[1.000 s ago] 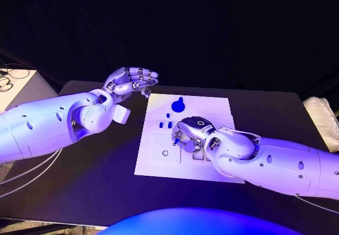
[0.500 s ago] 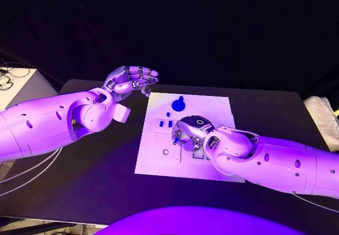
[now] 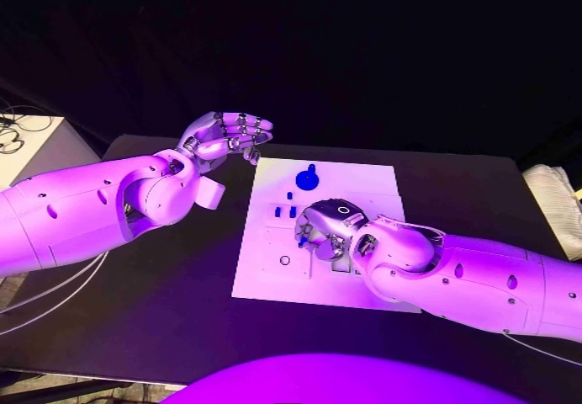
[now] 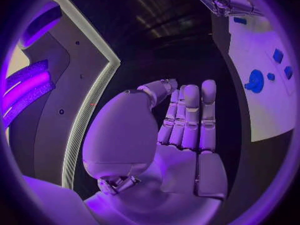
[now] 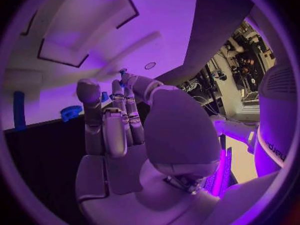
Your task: Assemble the parts on the task board
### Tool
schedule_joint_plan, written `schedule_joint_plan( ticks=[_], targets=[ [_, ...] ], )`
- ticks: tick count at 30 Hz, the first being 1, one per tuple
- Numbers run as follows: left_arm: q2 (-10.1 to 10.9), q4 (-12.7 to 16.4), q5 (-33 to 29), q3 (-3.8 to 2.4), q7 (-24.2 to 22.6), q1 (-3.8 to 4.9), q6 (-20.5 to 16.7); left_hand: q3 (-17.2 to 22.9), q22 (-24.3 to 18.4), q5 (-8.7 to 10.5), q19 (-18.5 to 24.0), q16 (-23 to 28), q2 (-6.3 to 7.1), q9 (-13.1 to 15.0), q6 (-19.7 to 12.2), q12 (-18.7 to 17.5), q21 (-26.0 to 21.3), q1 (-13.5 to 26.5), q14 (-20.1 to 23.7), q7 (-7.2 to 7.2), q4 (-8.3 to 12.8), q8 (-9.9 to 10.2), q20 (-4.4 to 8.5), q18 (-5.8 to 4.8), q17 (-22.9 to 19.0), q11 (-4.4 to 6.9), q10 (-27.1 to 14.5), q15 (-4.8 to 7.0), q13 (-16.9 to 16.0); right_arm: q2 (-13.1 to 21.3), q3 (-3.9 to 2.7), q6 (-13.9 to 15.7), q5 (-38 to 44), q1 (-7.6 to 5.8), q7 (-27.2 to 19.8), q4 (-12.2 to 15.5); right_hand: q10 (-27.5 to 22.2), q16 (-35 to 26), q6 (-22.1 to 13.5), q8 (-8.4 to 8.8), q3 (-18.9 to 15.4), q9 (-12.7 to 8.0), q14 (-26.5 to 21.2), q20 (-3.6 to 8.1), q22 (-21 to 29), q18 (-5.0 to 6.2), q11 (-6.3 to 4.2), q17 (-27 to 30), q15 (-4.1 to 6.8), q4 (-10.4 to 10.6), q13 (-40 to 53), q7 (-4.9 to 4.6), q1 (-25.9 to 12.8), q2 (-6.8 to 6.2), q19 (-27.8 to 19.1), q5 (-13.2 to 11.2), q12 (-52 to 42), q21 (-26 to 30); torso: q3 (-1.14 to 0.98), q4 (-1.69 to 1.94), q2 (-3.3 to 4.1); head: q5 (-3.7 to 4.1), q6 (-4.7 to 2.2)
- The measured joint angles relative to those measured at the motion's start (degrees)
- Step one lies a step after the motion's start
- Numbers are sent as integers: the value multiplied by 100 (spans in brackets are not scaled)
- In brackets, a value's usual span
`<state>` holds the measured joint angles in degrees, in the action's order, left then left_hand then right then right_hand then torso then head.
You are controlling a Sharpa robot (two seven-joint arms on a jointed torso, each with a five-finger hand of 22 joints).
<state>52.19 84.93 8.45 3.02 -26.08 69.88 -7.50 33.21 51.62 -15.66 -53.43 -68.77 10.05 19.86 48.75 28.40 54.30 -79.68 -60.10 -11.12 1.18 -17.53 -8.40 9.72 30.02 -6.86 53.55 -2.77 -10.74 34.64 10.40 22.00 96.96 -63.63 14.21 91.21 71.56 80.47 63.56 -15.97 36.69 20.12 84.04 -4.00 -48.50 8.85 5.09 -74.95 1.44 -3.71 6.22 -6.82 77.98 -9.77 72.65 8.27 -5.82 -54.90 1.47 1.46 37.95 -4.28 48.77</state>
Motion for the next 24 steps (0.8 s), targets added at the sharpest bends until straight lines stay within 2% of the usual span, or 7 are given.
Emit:
schedule_joint_plan(
  ticks=[24],
  targets=[
    [-1,-2,-13,0,8,0,3,24,6,0,0,0,0,-5,0,0,0,0,0,0,24,0,0,0,-7,0,0,0,0,-15,-1,-60,-2,10,-8,-30,9,0,-9,8,0,11,0,0,-4,0,9,1,0,-3,1,8,1,-1,0,1,19,0,-2,2,2,15,-1]
  ],
)
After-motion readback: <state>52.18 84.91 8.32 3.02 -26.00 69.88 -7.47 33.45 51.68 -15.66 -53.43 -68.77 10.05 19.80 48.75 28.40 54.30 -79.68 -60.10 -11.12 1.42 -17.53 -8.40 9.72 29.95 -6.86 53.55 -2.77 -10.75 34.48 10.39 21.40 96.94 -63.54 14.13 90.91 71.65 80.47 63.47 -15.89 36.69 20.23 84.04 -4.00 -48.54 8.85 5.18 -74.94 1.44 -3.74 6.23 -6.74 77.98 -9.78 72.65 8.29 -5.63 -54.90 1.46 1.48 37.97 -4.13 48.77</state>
